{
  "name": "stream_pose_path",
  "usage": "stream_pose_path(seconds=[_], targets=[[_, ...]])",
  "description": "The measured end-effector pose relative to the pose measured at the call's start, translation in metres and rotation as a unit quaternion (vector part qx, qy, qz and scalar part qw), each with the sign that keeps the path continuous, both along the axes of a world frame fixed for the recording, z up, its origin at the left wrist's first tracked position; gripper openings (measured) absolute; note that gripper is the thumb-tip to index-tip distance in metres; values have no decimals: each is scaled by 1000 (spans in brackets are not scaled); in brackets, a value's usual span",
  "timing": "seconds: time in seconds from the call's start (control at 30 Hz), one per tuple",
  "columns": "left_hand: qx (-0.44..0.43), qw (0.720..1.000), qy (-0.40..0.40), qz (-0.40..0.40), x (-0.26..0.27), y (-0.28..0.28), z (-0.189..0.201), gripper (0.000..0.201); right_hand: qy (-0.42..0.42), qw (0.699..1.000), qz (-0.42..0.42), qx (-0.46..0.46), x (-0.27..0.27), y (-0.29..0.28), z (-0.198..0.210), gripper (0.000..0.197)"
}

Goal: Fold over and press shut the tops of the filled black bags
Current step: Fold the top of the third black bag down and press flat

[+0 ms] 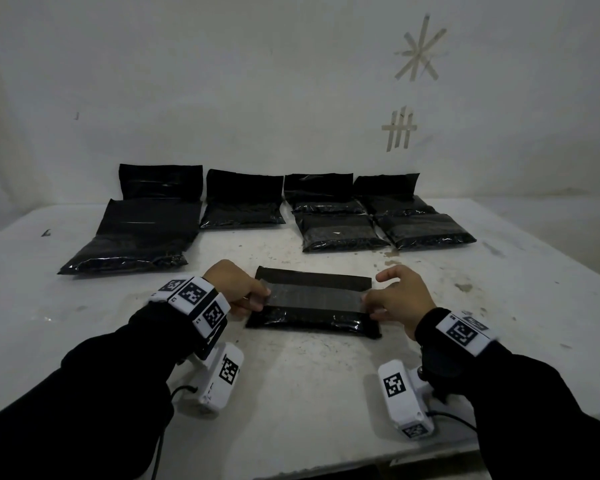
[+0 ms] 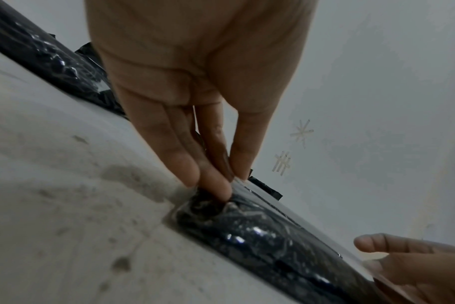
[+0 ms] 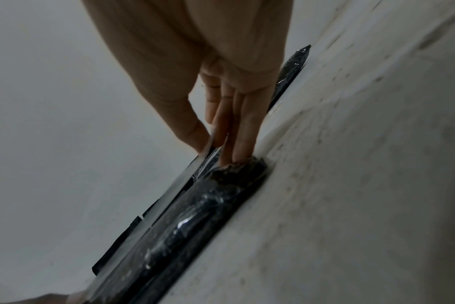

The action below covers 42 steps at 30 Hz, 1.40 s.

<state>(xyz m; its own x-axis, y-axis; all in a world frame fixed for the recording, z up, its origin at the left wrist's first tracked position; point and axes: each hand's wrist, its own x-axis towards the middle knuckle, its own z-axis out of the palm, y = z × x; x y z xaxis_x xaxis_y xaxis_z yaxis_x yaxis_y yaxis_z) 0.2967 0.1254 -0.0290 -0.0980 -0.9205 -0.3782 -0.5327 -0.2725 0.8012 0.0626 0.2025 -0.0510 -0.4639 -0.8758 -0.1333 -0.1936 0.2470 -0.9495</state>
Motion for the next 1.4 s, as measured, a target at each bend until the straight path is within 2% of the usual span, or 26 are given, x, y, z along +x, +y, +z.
stream_pose_path(seconds=[0.47, 0.7, 0.9, 1.2, 1.37, 1.4], targets=[[-13, 999, -42, -14, 3, -10, -9, 22, 81, 997, -6, 8, 0, -4, -5, 34], [-27, 995, -97, -16, 0, -11, -9, 21, 132, 991, -8, 27, 3, -6, -3, 33], [-52, 986, -154, -29, -2, -14, -12, 25, 144, 988, -17, 51, 4, -7, -1, 37], [-79, 977, -196, -40, 3, -10, -8, 37, 154, 985, -15, 71, 5, -4, 5, 35], [-150, 967, -198, -62, 5, -5, -6, 45, 167, 983, -11, 74, 6, -3, 7, 32], [-164, 964, -199, -69, 5, -5, -6, 40, 170, 982, -10, 76, 6, -3, 8, 30]])
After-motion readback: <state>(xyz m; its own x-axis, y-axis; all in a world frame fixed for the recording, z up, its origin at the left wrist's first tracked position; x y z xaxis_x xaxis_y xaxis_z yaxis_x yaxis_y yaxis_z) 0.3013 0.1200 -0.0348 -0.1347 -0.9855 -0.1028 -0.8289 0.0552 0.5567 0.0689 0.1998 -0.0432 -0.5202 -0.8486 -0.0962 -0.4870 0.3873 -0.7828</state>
